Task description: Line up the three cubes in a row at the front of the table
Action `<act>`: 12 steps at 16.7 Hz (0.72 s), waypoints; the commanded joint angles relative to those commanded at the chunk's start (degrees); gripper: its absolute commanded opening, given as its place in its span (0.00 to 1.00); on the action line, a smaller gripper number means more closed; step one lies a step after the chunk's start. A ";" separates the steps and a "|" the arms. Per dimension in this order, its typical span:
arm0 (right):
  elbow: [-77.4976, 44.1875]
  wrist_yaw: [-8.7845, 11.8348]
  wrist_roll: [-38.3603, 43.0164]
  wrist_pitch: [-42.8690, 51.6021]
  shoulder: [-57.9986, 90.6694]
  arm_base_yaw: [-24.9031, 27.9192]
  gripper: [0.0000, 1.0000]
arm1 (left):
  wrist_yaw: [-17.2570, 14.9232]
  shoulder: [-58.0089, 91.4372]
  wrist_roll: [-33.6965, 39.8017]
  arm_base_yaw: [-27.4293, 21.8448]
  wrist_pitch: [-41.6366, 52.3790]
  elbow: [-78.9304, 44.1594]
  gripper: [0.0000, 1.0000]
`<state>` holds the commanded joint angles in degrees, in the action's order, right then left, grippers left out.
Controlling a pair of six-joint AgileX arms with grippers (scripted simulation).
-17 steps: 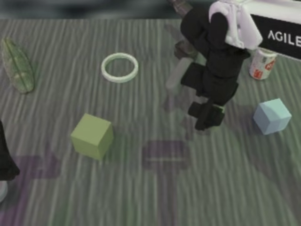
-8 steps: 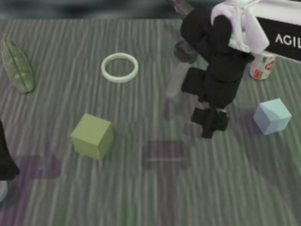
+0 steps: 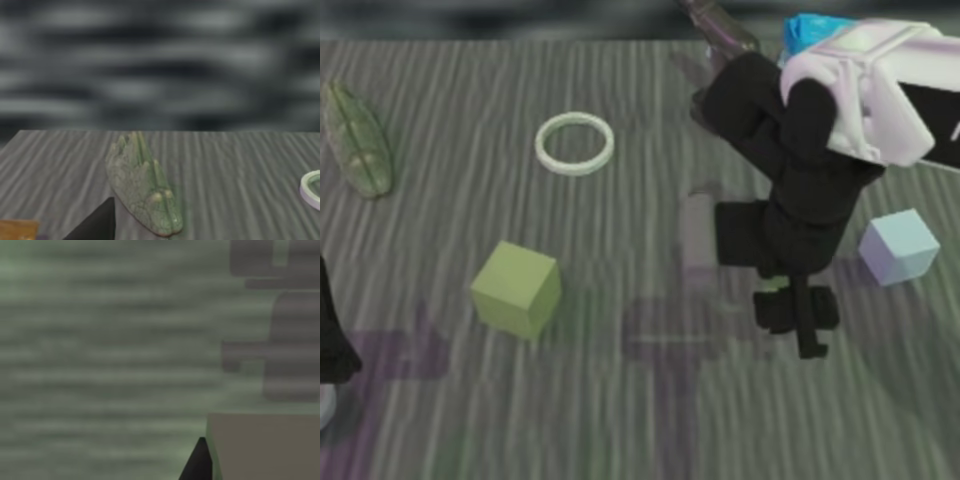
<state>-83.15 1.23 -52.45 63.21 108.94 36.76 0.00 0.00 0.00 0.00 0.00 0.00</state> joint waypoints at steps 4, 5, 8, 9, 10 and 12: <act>-0.08 0.00 0.07 0.06 0.16 -0.26 0.00 | 0.00 0.00 0.00 0.00 0.00 0.00 1.00; 0.07 0.00 0.05 -0.13 0.20 -0.24 0.00 | 0.00 0.00 0.00 0.00 0.00 0.00 1.00; 2.86 -0.01 0.17 -4.23 1.31 -0.25 0.00 | 0.00 0.00 0.00 0.00 0.00 0.00 1.00; 4.29 -0.02 0.20 -6.52 1.98 -0.23 0.00 | 0.00 0.00 0.00 0.00 0.00 0.00 1.00; 5.83 -0.02 0.18 -8.96 2.72 -0.16 0.00 | 0.00 0.00 0.00 0.00 0.00 0.00 1.00; 8.58 -0.02 0.10 -13.05 4.06 0.02 0.00 | 0.00 0.00 0.00 0.00 0.00 0.00 1.00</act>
<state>-74.57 1.22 -52.35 50.16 113.00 36.77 0.00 0.00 0.00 0.00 0.00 0.00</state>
